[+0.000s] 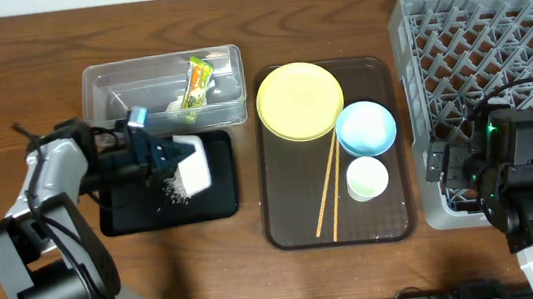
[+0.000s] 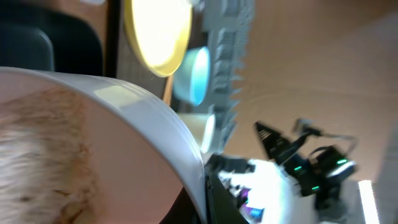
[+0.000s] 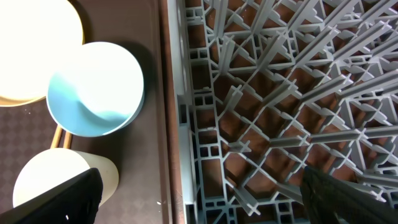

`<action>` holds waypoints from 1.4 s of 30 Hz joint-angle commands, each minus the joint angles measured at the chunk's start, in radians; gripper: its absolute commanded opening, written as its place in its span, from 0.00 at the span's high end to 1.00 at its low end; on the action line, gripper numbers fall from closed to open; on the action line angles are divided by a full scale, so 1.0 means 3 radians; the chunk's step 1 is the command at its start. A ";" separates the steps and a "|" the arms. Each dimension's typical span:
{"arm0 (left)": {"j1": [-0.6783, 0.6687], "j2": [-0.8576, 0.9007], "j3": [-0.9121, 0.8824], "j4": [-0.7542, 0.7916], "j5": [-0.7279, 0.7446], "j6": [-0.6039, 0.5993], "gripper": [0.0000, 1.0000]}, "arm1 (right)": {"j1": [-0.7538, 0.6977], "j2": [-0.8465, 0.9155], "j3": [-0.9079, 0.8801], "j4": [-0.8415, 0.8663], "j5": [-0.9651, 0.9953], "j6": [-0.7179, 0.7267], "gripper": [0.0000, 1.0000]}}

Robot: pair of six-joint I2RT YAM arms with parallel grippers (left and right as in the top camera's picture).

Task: Sort waste into correct bins and load items into the dishwasher rack
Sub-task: 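Tip the pink bowl over the black tray to dump the rice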

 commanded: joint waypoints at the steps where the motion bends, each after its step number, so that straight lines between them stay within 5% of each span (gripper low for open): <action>1: 0.0135 0.0047 0.0000 -0.0008 0.0422 -0.0132 0.94 | -0.0025 0.0001 0.0074 -0.0003 -0.0014 0.0015 0.01; 7: 0.0301 0.0050 0.0001 -0.0009 0.0446 -0.0871 0.94 | -0.0025 0.0001 0.0074 -0.0001 -0.0014 0.0015 0.01; 23: 0.0340 0.0050 0.0001 -0.0015 0.0736 -0.2000 0.94 | -0.0025 0.0001 0.0074 -0.0004 -0.0014 0.0015 0.01; 42: 0.0340 0.0048 0.0003 0.0027 0.0731 -0.2261 0.94 | -0.0025 0.0001 0.0074 -0.0004 -0.0014 0.0015 0.01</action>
